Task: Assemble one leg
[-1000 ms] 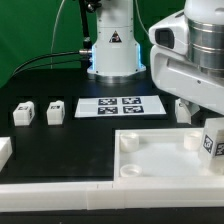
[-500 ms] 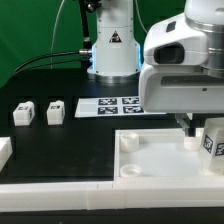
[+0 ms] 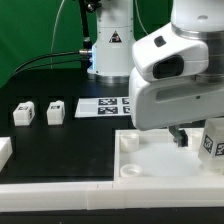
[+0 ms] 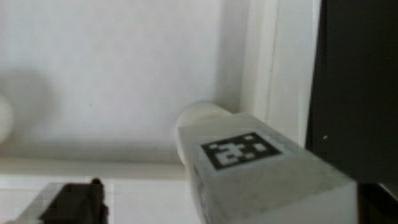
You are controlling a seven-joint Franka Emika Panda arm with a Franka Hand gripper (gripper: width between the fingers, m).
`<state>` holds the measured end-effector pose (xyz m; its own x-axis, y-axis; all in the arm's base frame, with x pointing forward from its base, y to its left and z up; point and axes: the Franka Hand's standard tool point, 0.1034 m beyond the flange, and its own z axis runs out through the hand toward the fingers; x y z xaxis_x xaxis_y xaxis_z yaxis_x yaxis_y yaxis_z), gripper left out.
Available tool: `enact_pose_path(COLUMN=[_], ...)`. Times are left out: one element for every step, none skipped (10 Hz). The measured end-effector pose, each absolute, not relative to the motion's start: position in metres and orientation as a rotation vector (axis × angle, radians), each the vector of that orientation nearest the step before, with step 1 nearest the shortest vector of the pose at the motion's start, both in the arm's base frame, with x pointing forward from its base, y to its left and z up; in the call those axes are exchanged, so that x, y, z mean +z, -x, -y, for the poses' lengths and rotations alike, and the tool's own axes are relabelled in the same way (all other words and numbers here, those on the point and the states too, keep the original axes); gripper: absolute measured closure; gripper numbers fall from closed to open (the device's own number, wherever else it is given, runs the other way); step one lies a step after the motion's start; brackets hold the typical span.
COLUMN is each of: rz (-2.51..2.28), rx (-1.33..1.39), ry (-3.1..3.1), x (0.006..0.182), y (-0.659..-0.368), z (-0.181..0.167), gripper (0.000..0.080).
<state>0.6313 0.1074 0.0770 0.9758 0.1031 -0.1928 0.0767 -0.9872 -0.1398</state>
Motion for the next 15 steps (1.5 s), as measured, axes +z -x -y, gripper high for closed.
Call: enact_pose_path(rz=[0.134,0.133,0.133,0.133,0.133,0.133,0.133,0.133,0.097,0.055,-0.124,-0.242,-0.326,-0.523,-0.692], rx=[0.302,0.303,0.303,0.304,0.304,0.304,0.304,0.304,0.306,0.309,0.322,0.330,0.335,0.356,0.371], ry=[2.992,2.992,2.992,2.992,2.992,2.992,2.992,2.992,2.995,2.997,3.006,3.006,3.004,2.977,2.949], x=[0.0772,0.0769,0.0766,0.0765,0.0765,0.0765,0.0765,0.0765,0.0765,0.0765,0.0765,0.0764,0.0764,0.0766,0.0765], y=[-0.6314,-0.6312,-0.6311,-0.6311,-0.6311,-0.6311,-0.6311,-0.6311,-0.6310,-0.6310,-0.6308,-0.6307,-0.6307,-0.6304,-0.6314], z=[-0.1078,-0.1079,-0.1079,-0.1079,-0.1079,-0.1079,-0.1079,-0.1079,-0.1081,-0.1085,-0.1094,-0.1099,-0.1099,-0.1108,-0.1102], gripper=[0.0150,0.0150,0.0279,0.0415,0.0511,0.0511,0.0511,0.0511,0.0511,0.0511,0.0511,0.0511,0.0510,0.0509,0.0509])
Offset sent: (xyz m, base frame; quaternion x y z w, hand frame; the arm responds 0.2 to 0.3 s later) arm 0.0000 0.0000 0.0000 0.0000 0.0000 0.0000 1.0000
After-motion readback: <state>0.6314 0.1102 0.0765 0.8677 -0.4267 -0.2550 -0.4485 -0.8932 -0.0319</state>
